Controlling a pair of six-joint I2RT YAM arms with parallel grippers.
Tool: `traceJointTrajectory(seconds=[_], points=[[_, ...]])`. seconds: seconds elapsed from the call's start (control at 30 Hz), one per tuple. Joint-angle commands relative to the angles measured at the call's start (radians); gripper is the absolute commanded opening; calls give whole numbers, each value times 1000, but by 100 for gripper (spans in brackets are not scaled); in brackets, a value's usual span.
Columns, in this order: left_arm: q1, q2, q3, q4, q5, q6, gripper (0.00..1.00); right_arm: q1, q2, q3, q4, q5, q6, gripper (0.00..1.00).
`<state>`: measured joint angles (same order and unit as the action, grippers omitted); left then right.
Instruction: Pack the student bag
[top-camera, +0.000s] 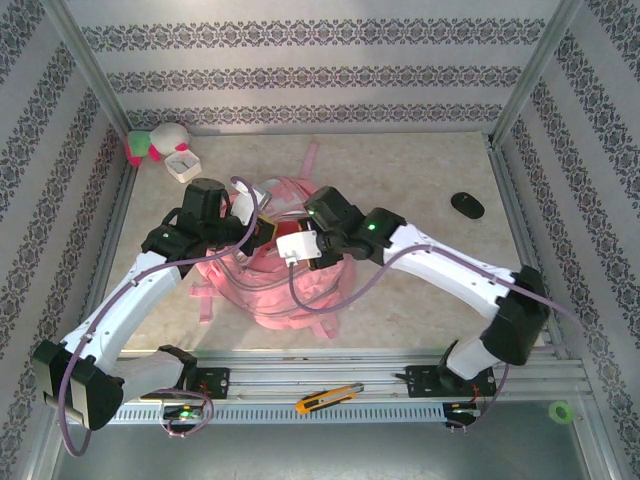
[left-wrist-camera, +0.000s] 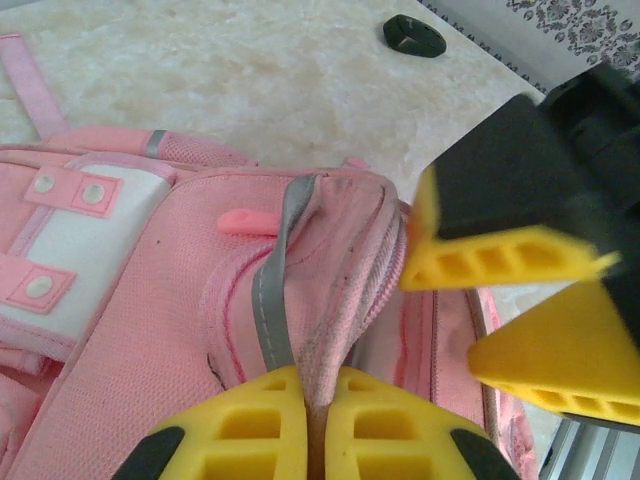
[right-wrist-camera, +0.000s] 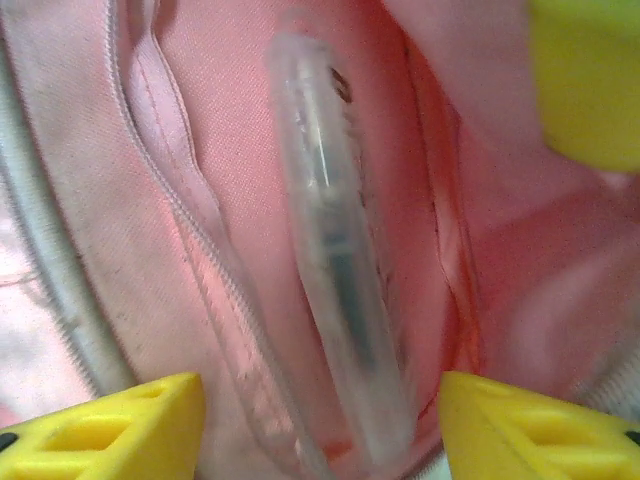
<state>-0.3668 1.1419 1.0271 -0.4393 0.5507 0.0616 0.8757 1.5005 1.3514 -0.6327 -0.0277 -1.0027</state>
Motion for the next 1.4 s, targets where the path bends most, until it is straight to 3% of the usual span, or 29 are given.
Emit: traceJointTrajectory(seconds=[0.0,0.1,0.27,0.4,0.43,0.5,0.57,0.63,0.73,0.8,0.97,1.1,1.23,1.37], points=[[-19,-24,28,182,99,-11,4,-23,-91,-59,92,-70,134,65],[-18,-22,30,184,99,-12,3,-37,-129,-94,116,-76,261,64],[-19,-22,10,205,92,-31,4,-78,-190,-133,134,-145,706,61],[-44,-16,-23,190,49,3,16,-77,-270,-253,222,-165,908,65],[-54,-12,-25,183,47,15,23,-78,-291,-280,243,-165,927,66],[-62,-1,-17,154,49,18,45,-75,-335,-326,272,-160,921,67],[-60,-13,-10,125,25,6,59,-51,-358,-330,248,-109,851,67],[-42,-46,-20,109,-24,-14,66,0,-367,-316,196,-35,744,72],[13,-100,-35,50,-50,-45,67,70,-350,-285,132,23,610,74],[26,-143,-25,-95,-49,115,70,87,-326,-270,117,9,577,75],[29,-274,-68,-338,-149,742,73,72,-328,-342,221,-60,584,74],[29,-263,-70,-513,-221,1058,73,34,-339,-376,266,-140,669,74],[55,-211,-76,-588,-290,1191,75,-21,-360,-449,337,-154,839,73],[60,-202,-139,-474,-291,1259,76,-86,-371,-505,393,-220,1056,73]])
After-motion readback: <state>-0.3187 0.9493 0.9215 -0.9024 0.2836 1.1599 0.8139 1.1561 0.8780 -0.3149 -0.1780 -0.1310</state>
